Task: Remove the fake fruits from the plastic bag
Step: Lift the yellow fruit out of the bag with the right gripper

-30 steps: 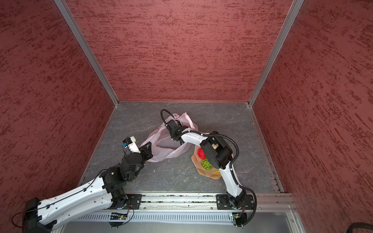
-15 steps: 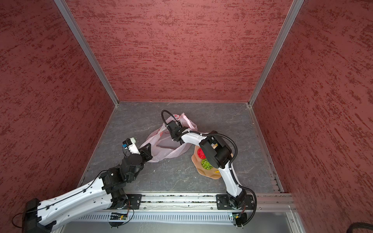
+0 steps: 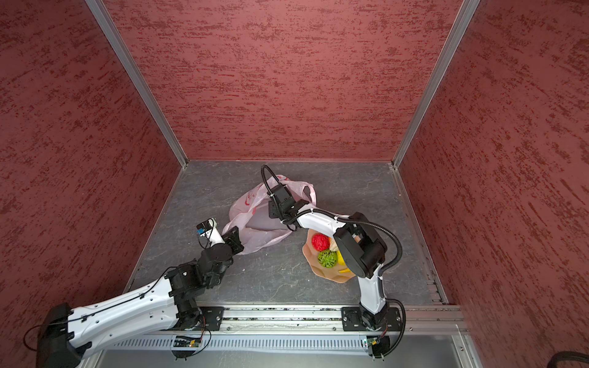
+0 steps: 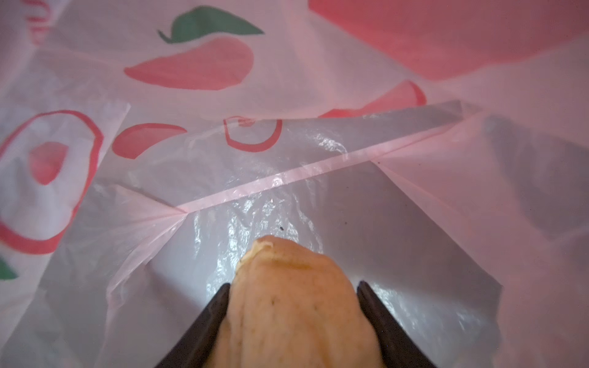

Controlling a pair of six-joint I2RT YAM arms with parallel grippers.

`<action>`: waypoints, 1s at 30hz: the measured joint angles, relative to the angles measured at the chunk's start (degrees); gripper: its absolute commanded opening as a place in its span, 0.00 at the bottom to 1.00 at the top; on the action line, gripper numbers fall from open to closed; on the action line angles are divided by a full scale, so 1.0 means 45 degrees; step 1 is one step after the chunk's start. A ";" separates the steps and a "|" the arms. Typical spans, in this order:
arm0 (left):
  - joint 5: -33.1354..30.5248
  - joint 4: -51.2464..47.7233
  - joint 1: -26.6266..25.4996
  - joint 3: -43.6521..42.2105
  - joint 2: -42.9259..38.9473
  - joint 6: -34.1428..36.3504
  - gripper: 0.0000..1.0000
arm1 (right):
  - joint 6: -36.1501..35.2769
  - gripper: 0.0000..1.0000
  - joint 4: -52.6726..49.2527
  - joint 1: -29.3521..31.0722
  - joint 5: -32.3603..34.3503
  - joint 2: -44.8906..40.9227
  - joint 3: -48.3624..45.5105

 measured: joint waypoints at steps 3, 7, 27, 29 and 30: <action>-0.0165 0.0107 0.0000 0.0000 -0.0005 0.0049 0.00 | -0.0063 0.29 0.0180 0.0015 -0.0505 -0.0078 0.0000; -0.0325 0.0209 0.0000 0.0000 -0.0010 0.0053 0.00 | -0.0073 0.29 0.0282 0.0029 -0.1093 -0.0083 0.0000; -0.1200 0.0321 0.1141 0.0034 -0.0058 0.0636 0.00 | -0.0403 0.25 -0.1350 0.1443 -0.2380 -0.1744 0.0005; -0.1195 0.0359 0.1345 0.0117 -0.0087 0.0831 0.00 | -0.0403 0.25 -0.1506 0.1559 -0.2380 -0.1996 0.0005; -0.1190 0.0393 0.1433 0.0165 -0.0126 0.0942 0.00 | -0.0403 0.24 -0.1603 0.1647 -0.2380 -0.2137 0.0010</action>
